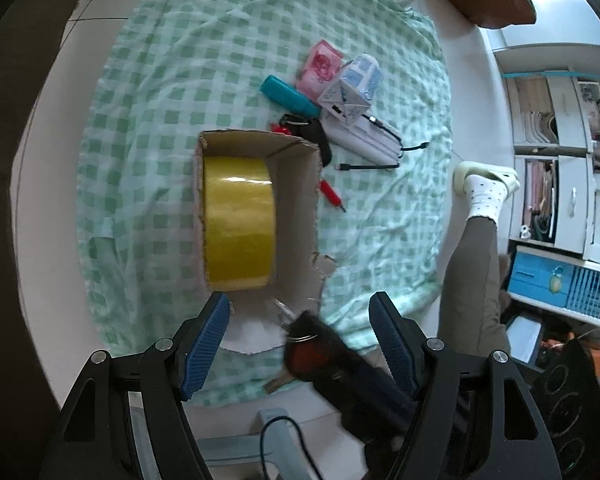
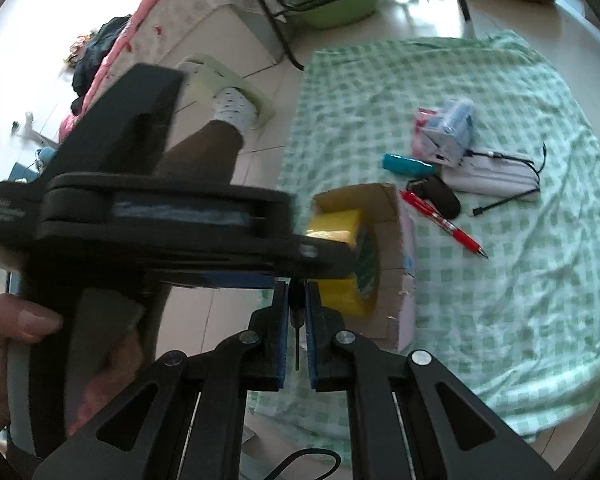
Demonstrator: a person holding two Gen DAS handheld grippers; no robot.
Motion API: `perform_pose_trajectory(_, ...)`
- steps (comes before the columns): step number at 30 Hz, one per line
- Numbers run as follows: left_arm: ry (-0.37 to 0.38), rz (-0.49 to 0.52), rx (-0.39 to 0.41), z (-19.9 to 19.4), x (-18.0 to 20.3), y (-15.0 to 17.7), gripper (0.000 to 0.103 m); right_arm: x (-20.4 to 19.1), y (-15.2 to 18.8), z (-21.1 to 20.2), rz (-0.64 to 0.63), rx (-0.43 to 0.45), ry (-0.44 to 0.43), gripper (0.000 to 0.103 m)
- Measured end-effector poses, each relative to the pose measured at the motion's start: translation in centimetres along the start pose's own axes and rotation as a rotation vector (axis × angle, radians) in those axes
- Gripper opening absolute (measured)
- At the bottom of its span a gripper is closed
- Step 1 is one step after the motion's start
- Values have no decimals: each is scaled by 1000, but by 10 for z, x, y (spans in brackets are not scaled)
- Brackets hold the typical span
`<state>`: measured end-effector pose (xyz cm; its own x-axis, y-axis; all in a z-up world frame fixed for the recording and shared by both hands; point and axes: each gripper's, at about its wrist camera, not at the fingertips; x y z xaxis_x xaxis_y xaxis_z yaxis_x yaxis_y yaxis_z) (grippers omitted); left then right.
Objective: Organize rigid objects
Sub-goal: 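Carry the car key to the box and release it inside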
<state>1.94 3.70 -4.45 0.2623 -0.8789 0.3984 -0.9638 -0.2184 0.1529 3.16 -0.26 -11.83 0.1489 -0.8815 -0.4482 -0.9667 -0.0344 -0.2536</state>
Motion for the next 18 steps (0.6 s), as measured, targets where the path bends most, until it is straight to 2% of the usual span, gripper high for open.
perform_pose_trajectory(1,-8,13,11,0,3,1,58,0,1,1,3,-4,-2,10)
perform_pose_trajectory(2,-21,25,18,-1,5,1,34,0,2,2,7,-7,-6,10)
perform_pose_trajectory(3,-58,45,33,-1,8,2,23,0,3,3,10,-9,-9,10)
perform_pose_trajectory(7,-70,49,70,-4,12,8,20,-1,2,4,6,-13,-15,10)
perform_pose_trajectory(11,-51,20,97,-11,9,10,9,-1,2,4,5,-13,-33,11)
perform_pose_trajectory(16,-55,15,125,-21,5,9,3,-5,5,9,-21,-34,16,13)
perform_pose_trajectory(18,-86,41,143,-25,7,10,1,-1,5,9,-7,-35,28,13)
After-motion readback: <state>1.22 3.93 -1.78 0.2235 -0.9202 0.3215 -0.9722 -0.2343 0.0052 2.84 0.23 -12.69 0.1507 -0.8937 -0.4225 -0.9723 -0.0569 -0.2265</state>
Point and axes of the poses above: each gripper's, at about its wrist camera, not at the fingertips, and z roughly the way its jaws point, x to its right, y to its underside, and after that the axes turned 5 degrees about -y, right-handed
